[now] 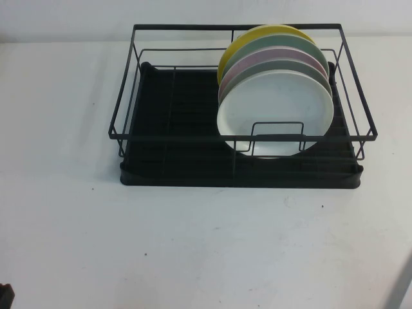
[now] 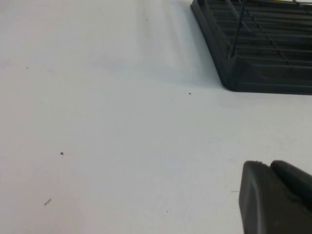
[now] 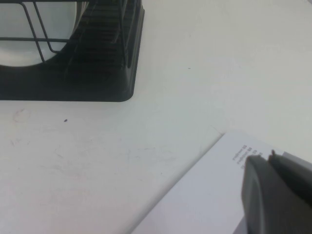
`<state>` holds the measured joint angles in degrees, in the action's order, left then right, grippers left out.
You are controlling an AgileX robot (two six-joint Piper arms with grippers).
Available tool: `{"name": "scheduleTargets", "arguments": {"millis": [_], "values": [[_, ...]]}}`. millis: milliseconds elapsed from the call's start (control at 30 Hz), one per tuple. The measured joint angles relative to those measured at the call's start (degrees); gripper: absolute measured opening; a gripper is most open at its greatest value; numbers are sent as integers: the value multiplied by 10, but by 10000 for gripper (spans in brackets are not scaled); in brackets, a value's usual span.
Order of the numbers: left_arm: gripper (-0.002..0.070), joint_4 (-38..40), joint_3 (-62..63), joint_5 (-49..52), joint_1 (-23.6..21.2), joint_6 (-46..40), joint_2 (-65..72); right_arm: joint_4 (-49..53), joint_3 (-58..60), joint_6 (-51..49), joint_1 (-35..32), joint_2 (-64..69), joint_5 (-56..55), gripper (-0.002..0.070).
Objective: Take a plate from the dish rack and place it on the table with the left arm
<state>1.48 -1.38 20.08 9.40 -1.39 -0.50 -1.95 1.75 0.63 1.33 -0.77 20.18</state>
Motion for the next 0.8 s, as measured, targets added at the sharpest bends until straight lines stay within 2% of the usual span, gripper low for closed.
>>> {"name": "scheduleTargets", "arguments": {"millis": [800], "values": [[-3,-5,0,0,0,0,0,0,0,0,0,0,0,-18]]}}
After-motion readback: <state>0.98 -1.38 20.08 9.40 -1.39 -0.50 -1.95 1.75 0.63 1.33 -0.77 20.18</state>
